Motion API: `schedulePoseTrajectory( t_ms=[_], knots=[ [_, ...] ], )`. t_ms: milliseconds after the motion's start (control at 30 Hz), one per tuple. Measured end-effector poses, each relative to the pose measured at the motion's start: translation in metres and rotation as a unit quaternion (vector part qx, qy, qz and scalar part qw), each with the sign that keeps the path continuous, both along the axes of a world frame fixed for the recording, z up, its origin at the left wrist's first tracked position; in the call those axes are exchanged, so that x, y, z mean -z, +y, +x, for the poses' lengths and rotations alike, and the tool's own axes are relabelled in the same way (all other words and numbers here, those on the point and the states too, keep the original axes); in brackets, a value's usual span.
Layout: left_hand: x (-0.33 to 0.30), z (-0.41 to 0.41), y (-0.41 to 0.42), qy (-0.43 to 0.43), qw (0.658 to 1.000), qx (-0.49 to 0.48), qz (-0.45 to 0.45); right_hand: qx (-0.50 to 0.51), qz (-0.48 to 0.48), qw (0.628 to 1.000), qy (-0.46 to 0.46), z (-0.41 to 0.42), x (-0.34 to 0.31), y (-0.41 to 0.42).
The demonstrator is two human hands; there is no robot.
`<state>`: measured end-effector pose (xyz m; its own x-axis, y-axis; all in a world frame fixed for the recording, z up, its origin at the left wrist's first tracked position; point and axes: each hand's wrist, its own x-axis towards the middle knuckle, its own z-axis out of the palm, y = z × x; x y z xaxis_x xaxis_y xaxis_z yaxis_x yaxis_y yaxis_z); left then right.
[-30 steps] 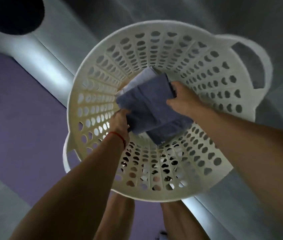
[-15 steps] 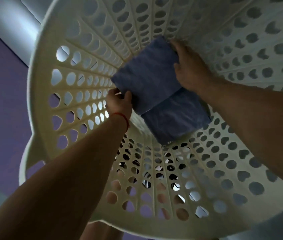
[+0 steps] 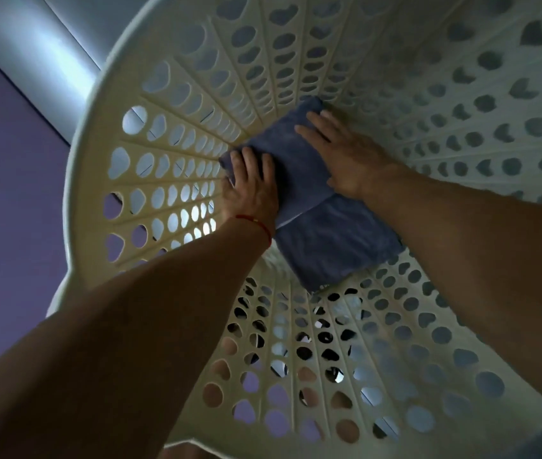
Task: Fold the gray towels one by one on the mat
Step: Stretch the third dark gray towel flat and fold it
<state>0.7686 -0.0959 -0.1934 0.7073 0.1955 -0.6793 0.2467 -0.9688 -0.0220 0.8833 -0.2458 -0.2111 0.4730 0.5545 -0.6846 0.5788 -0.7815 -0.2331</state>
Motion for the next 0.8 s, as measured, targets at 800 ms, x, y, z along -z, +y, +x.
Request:
schedulePoseTrajectory(
  t_ms=[800],
  knots=[
    [-0.635, -0.173, 0.083, -0.327, 0.854, -0.377, -0.148, 0.143, 0.133, 0.980, 0.043, -0.190, -0.569, 0.079]
  ],
)
